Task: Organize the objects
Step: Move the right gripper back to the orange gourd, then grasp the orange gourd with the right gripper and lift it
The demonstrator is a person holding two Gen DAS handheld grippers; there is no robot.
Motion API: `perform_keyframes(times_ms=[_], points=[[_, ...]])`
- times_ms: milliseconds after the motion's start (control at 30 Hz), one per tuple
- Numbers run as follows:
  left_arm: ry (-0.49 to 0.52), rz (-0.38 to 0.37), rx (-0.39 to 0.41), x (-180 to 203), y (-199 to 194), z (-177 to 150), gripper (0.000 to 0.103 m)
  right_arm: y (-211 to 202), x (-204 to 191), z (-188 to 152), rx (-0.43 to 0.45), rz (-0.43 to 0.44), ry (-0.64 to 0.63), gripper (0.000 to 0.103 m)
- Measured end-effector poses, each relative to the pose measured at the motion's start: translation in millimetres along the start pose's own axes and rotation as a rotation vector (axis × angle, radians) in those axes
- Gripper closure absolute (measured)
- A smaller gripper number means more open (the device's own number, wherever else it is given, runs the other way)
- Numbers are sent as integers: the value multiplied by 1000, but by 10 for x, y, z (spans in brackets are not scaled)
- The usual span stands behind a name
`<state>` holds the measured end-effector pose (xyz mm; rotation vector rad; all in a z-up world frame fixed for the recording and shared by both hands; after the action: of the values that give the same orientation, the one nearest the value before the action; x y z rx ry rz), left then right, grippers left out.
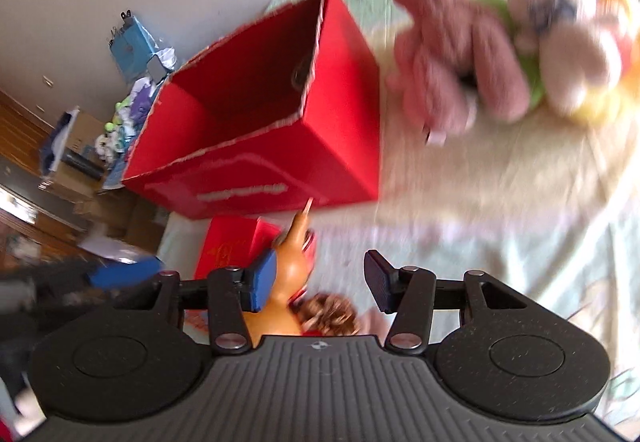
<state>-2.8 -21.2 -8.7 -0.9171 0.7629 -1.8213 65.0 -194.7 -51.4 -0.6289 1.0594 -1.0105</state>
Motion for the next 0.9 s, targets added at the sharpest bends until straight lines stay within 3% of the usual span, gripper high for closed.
perform_keyframes(times_ms=[133, 233, 300, 567, 733, 900], points=[[-44, -195, -36, 143, 123, -170, 59, 151, -19, -43, -88, 91, 63, 50], [-51, -259, -48, 211, 242, -208, 53, 256, -81, -69, -121, 93, 61, 50], [-49, -267, -56, 259, 355, -204, 43, 315, -103, -73, -139, 91, 55, 50], [-57, -290, -98, 171, 620, -202, 41, 481, -83, -83, -189, 87, 55, 51], [-63, -312, -143, 115, 798, -217, 42, 512, -45, -56, -201, 91, 67, 59], [-65, -317, -157, 97, 894, -212, 52, 457, 44, -66, -194, 97, 97, 60]])
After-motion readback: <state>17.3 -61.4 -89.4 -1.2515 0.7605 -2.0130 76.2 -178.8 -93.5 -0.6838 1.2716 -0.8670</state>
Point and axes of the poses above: each gripper's, at about its wrist camera, not at the fingertips, and y roughly the way its jaws point, x to its right, z to its top, the point moved 5 cm from there along y, roughly the way its jaws point, and after that the axes turned 13 degrees about -z, right-handed, at the moved point
